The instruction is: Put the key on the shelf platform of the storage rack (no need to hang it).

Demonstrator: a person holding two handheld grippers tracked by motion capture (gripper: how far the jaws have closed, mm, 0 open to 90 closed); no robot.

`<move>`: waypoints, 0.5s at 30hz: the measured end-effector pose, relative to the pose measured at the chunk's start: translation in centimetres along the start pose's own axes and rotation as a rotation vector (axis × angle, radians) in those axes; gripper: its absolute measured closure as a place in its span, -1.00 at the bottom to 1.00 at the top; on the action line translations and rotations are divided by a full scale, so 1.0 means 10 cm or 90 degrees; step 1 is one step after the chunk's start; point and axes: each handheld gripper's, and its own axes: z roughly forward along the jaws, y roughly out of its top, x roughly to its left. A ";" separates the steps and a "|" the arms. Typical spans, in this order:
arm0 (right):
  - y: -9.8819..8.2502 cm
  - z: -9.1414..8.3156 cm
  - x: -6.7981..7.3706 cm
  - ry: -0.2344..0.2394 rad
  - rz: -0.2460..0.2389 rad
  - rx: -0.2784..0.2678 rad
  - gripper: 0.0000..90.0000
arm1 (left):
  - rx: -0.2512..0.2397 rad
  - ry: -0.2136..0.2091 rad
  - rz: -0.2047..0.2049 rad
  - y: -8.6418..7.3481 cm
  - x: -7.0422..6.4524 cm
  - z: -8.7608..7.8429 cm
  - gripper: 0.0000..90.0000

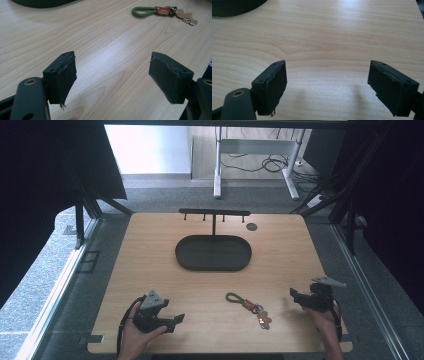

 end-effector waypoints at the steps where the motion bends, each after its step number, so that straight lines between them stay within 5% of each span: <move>1: 0.00 -0.01 0.00 0.003 -0.004 0.004 -0.63 | 0.001 0.001 0.001 0.00 -0.01 0.00 -0.50; 9: -0.03 -0.05 0.03 0.038 -0.027 0.020 -0.49 | 0.004 -0.003 0.015 0.01 -0.05 0.00 -0.50; 15: 0.02 -0.12 0.12 0.052 -0.044 -0.001 -0.45 | -0.004 -0.008 0.032 0.03 -0.09 -0.06 -0.51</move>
